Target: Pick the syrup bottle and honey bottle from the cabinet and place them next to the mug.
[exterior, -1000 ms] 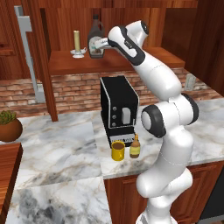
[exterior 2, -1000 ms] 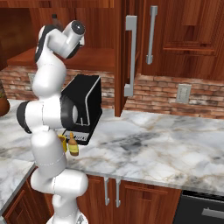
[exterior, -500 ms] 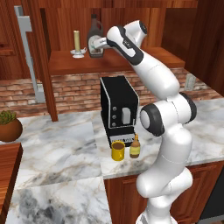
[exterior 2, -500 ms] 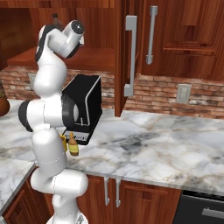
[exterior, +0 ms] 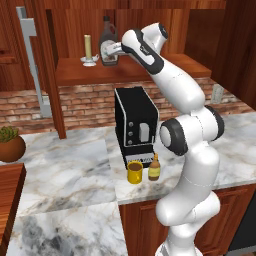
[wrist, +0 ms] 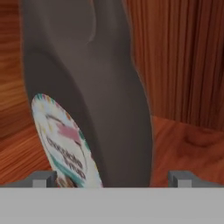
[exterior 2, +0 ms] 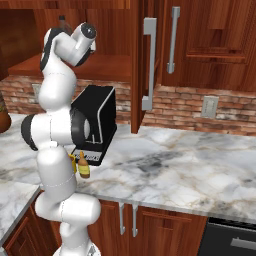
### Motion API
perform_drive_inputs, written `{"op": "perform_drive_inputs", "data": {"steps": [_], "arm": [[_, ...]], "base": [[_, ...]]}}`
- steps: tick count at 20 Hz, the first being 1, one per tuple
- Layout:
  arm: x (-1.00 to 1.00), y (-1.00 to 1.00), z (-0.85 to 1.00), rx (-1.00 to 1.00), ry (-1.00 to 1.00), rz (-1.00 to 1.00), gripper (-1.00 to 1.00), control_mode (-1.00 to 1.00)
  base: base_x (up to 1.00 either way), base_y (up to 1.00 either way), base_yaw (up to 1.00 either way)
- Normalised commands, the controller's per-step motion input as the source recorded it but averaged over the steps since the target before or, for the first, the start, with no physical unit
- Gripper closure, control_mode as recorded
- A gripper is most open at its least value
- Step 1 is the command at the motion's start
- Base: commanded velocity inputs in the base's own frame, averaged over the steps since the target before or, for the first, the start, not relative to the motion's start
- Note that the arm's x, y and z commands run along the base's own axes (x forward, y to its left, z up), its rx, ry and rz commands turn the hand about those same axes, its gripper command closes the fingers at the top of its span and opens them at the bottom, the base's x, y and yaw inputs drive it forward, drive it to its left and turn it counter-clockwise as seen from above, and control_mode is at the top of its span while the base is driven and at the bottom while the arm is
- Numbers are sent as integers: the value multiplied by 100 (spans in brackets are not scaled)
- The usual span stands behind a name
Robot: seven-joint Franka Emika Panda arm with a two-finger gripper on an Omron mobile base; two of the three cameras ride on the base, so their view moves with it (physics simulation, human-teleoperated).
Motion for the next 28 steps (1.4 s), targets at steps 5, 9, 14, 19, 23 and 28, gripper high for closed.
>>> {"op": "perform_drive_inputs", "data": {"steps": [5,9,14,19,23,28], "arm": [[0,0,0,0,0,0,100,-100],[0,0,0,0,0,0,100,-100],[0,0,0,0,0,0,100,-100],[-4,0,0,0,0,0,100,-100],[-7,0,0,0,0,0,100,-100],[-26,0,0,0,0,0,100,-100]], "base": [[0,0,0],[0,0,0],[0,0,0],[0,0,0],[0,0,0],[0,0,0]]}}
